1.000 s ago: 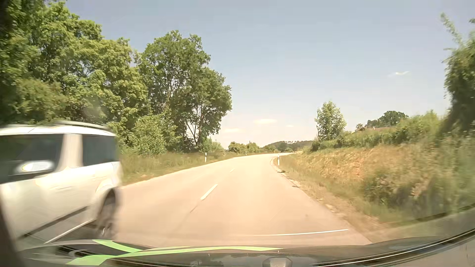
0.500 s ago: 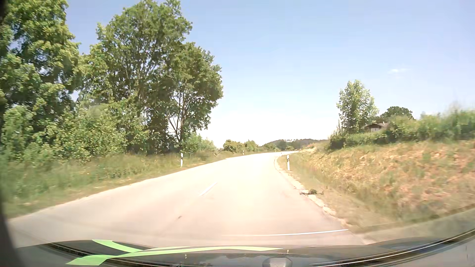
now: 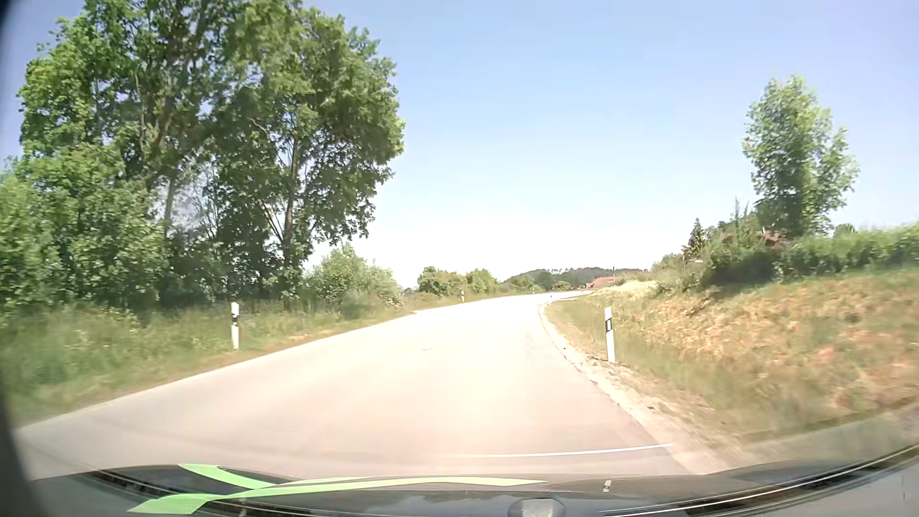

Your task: Follow the waypoints while adhering to traffic rules and regulations

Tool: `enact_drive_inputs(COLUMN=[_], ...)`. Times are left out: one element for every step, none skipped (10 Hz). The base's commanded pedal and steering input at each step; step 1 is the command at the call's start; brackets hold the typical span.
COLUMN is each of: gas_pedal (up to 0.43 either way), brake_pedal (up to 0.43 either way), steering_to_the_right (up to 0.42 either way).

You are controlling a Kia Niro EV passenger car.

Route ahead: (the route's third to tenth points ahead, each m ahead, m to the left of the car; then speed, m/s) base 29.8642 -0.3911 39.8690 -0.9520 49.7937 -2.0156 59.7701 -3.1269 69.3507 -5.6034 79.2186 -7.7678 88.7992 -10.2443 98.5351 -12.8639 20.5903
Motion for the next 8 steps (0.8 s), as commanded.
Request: enact_drive_inputs(gas_pedal=[0.138, 0.138, 0.138, 0.138, 0.138, 0.138, 0.130, 0.130], brake_pedal=[0.000, 0.000, 0.000, 0.000, 0.000, 0.000, 0.000, 0.000], steering_to_the_right=[0.007, 0.011, 0.011, 0.011, 0.011, 0.011, 0.011, 0.011])
